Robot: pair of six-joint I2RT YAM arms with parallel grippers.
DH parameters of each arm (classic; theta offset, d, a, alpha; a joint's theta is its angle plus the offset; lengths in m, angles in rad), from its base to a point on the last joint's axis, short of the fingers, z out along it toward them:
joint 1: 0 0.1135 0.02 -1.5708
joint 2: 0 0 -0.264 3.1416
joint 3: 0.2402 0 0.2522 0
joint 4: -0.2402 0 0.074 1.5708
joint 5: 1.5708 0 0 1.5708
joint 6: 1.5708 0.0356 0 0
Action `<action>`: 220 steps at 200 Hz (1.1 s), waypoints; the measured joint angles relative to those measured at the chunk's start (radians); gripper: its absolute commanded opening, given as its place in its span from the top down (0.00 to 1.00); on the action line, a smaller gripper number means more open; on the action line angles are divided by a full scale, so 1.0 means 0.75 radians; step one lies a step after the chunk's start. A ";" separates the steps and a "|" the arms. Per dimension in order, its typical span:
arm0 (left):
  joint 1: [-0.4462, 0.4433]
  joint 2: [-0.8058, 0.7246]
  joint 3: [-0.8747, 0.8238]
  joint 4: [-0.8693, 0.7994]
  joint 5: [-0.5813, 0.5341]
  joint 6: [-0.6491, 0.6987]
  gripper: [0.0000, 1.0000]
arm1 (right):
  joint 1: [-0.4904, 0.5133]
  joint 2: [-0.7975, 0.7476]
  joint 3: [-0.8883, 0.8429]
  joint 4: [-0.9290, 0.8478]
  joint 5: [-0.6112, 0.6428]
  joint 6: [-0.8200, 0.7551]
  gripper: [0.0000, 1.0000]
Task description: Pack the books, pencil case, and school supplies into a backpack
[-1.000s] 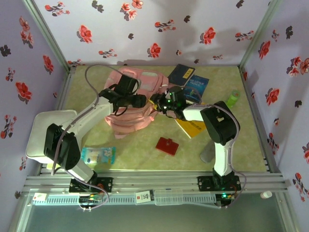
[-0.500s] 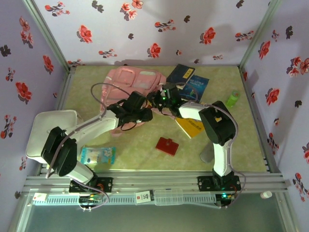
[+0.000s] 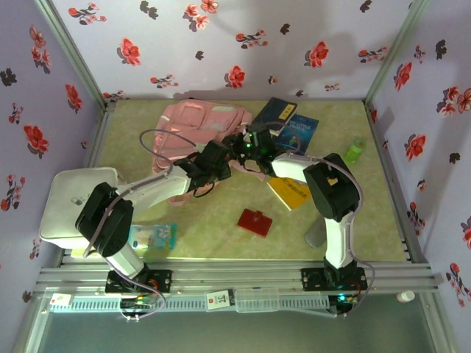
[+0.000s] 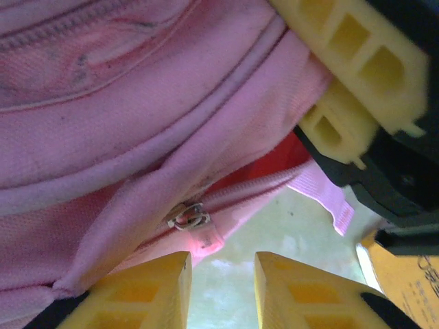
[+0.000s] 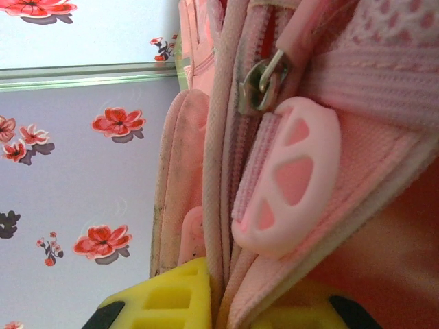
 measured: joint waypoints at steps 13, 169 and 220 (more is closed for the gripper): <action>-0.001 0.014 0.007 -0.008 -0.054 -0.017 0.71 | 0.004 0.007 0.009 0.003 0.002 0.007 0.85; 0.053 0.018 -0.021 -0.131 -0.414 -0.103 0.87 | 0.102 0.151 0.200 0.011 0.027 0.076 0.87; 0.053 -0.025 -0.061 -0.142 -0.425 -0.099 0.94 | 0.104 0.152 0.200 0.004 0.039 0.076 0.87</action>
